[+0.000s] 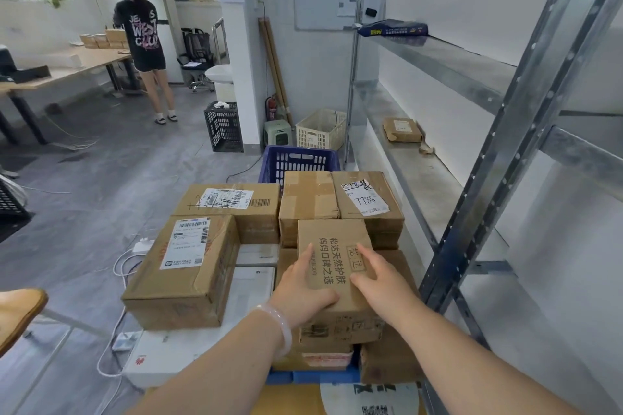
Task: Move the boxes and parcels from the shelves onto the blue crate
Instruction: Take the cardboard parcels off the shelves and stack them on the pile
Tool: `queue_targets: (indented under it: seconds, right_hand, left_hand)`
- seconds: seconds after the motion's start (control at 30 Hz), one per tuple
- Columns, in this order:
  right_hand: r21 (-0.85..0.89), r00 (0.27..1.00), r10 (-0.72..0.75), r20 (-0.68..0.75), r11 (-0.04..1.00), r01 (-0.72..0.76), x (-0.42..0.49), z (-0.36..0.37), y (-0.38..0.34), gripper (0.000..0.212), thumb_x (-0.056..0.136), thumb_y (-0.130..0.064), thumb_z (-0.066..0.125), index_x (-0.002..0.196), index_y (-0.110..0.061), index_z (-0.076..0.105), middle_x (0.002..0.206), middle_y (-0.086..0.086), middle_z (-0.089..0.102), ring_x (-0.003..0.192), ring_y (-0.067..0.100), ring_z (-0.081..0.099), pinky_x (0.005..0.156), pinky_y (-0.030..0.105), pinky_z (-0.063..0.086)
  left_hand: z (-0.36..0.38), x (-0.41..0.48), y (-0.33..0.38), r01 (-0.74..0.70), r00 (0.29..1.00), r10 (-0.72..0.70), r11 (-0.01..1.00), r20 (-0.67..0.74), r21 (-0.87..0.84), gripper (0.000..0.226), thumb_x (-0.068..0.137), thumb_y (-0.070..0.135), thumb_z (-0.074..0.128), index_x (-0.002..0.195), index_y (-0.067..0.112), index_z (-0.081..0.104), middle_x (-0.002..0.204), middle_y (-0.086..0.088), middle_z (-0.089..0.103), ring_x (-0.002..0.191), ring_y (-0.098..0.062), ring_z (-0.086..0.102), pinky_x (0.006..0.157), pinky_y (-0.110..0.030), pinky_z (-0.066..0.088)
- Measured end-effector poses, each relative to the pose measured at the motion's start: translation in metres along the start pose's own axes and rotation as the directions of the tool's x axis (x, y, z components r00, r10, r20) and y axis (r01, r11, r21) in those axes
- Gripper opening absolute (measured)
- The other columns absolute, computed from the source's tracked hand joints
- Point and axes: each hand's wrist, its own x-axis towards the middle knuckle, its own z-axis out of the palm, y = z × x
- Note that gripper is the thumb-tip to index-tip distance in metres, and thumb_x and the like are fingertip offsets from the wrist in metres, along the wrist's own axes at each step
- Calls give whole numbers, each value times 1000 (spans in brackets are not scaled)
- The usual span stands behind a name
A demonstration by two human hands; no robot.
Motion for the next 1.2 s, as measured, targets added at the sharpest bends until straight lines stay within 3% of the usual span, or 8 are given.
queue_targets:
  seconds: [0.23, 0.43, 0.67, 0.87, 0.93, 1.03, 1.1, 1.2]
  right_hand:
    - [-22, 1000, -6, 11, 1000, 6, 6, 24, -14, 63, 97, -28, 53, 152, -38, 25, 151, -6, 35, 126, 10, 42, 101, 28, 41]
    - [-21, 1000, -12, 17, 1000, 12, 11, 32, -20, 63, 97, -28, 54, 152, -38, 25, 151, -7, 35, 127, 9, 41, 101, 29, 40]
    - [-44, 1000, -16, 12, 999, 16, 12, 36, -21, 63, 98, -29, 53, 153, -37, 24, 152, -7, 34, 130, 9, 39, 100, 26, 37]
    - [-101, 1000, -15, -2, 995, 15, 13, 31, -29, 72, 92, -39, 60, 153, -41, 21, 159, -7, 21, 145, 13, 22, 117, 42, 26]
    - [-147, 998, -54, -32, 988, 49, 15, 31, -35, 72, 92, -42, 60, 152, -42, 20, 161, -5, 16, 148, 12, 12, 120, 46, 19]
    - [-265, 983, -176, -51, 952, 157, 13, 39, -52, 72, 92, -45, 58, 153, -41, 18, 161, -7, 16, 148, 12, 12, 120, 43, 18]
    - [-382, 968, -249, -25, 897, 221, 12, 50, -65, 74, 91, -54, 54, 151, -46, 13, 162, -7, 12, 149, 15, 10, 121, 47, 19]
    - [-594, 959, -285, -3, 772, 227, 12, 65, -87, 72, 92, -62, 44, 152, -44, 7, 164, -4, 2, 151, 20, -2, 121, 46, 5]
  left_hand:
    - [-25, -1, -10, -4, 999, 3, 1000, -42, -3, 100, 76, 21, 75, 154, 34, 13, 134, 7, 47, 112, -8, 54, 85, -19, 46]
    - [-35, 3, -13, -3, 999, 3, 1000, -34, -19, 101, 77, 18, 74, 155, 33, 12, 126, 13, 50, 110, -6, 55, 95, -28, 50]
    - [-38, 2, -17, 10, 1000, -10, 1000, -13, -26, 108, 67, 29, 76, 153, 40, 12, 134, 9, 47, 116, -11, 54, 99, -35, 51]
    - [-44, 4, -16, -4, 1000, 4, 1000, -12, 0, 119, 51, 49, 71, 152, 47, 7, 139, 10, 42, 122, -12, 49, 102, -39, 48]
    - [-51, 5, -15, -30, 999, 31, 999, -36, 36, 112, 56, 50, 71, 150, 52, 9, 144, 10, 41, 129, -13, 45, 104, -41, 46]
    - [-67, -2, -15, -75, 993, 86, 990, -86, 118, 103, 68, 55, 68, 151, 50, 6, 159, 7, 23, 147, -15, 19, 116, -47, 31]
    - [-81, -7, -20, -68, 983, 94, 984, -157, 166, 97, 79, 52, 68, 153, 44, 5, 162, 4, 12, 149, -15, 12, 119, -46, 21]
    - [-100, -10, -31, -85, 950, 165, 954, -266, 287, 90, 83, 56, 62, 154, 40, 9, 163, 4, 10, 149, -13, 8, 121, -42, 18]
